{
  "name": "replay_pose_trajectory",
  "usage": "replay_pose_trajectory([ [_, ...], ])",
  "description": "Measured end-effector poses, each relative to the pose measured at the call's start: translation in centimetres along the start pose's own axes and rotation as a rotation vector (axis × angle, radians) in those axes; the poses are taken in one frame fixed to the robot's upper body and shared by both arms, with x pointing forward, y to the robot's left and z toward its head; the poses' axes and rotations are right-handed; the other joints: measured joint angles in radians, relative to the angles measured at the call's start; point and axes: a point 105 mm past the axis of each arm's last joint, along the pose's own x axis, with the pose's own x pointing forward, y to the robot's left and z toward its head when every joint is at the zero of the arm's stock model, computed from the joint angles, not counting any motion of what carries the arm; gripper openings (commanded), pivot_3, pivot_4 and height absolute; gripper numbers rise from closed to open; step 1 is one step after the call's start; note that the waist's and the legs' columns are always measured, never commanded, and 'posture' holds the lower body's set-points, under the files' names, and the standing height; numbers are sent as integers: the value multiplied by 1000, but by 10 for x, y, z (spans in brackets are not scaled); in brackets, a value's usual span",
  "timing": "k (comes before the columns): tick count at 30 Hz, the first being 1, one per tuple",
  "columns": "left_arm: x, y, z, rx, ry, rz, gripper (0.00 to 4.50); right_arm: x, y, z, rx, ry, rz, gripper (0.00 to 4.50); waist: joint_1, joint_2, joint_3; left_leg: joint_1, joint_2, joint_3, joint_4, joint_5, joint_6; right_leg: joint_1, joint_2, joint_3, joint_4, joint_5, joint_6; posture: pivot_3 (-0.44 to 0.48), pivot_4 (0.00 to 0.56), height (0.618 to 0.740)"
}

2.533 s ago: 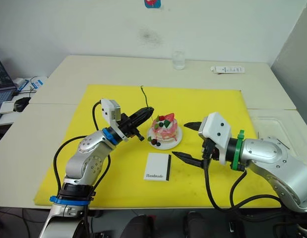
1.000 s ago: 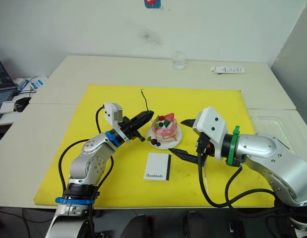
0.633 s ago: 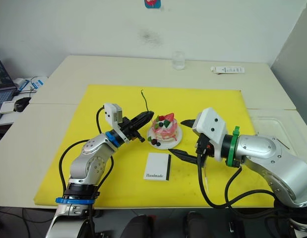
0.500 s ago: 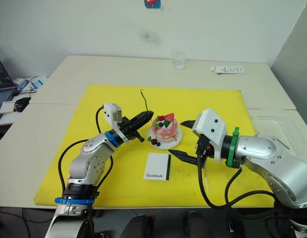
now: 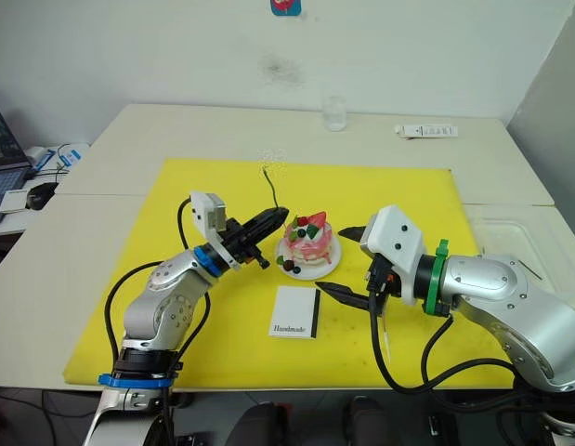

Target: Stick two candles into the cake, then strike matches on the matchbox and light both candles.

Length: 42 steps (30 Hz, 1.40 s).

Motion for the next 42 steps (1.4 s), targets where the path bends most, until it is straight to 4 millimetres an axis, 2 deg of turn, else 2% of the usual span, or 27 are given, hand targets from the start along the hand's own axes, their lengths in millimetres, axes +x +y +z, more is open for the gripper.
replay_pose_trajectory([
  [7,0,2,-5,6,3,11,0,0,0,0,1,-3,2,4463,0,0,0,0,0,0,0,0,0,0,0,0,0,0,0,0,150,740],
  [23,3,9,-3,40,-17,41,0,1,1,0,2,-5,2,4463,0,0,0,0,0,0,0,0,0,0,0,0,0,0,0,0,150,740],
  [34,4,9,-3,42,-30,52,0,1,1,1,2,-5,2,4463,0,0,0,0,0,0,0,0,0,0,0,0,0,0,0,0,150,740],
  [42,5,5,-10,23,-24,56,0,1,1,1,2,-5,3,4463,0,0,0,0,0,0,0,0,0,0,0,0,1,0,0,0,150,740],
])
